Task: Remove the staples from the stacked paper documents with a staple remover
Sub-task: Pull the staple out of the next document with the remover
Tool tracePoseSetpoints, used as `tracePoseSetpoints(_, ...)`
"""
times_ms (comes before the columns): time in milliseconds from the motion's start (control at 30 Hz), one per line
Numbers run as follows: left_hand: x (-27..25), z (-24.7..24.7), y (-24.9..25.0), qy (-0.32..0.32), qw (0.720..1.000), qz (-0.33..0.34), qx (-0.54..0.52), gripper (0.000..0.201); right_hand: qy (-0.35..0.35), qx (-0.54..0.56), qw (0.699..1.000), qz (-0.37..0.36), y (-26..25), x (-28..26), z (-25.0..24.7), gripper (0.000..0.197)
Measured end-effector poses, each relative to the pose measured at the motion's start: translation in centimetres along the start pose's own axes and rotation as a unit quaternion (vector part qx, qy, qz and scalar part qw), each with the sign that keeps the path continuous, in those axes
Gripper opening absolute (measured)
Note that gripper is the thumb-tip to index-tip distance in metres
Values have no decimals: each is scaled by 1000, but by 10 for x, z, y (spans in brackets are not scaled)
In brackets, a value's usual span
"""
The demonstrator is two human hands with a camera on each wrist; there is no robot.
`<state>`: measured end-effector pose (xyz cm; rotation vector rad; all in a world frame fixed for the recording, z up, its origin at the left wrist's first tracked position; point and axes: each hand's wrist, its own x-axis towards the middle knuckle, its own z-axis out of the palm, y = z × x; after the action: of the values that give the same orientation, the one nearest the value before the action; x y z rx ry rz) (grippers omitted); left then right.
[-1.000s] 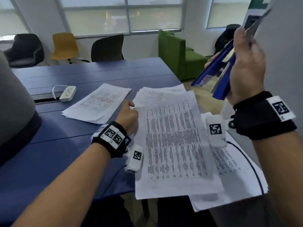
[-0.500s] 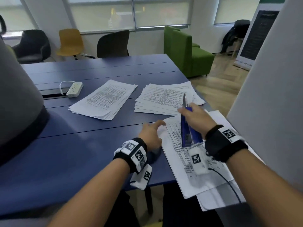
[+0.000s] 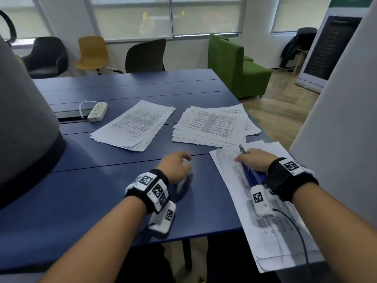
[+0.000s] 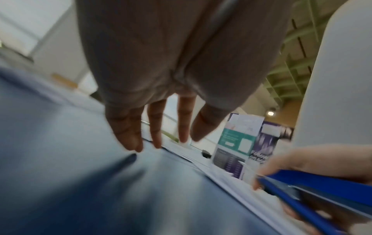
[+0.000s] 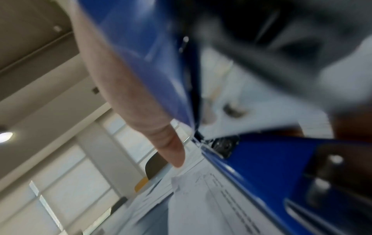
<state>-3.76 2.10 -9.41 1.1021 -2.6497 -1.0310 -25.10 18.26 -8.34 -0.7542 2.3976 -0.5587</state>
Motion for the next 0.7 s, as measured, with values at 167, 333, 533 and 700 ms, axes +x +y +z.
tracePoseSetpoints(167, 22, -59, -67, 34, 990, -65, 125, 50, -12, 20, 999, -49, -36, -1, 13, 31)
tracePoseSetpoints(333, 46, -85, -134, 59, 967, -125, 213, 59, -63, 87, 989, -99, -109, 1, 62, 25)
tracePoseSetpoints(533, 69, -85, -155, -6, 963, -98, 252, 89, -94, 42, 989, -102, -154, 12, 111, 10)
tracePoseSetpoints(700, 52, -81, -155, 6, 965, -125, 229, 71, -78, 23, 993, -91, -159, 20, 115, 11)
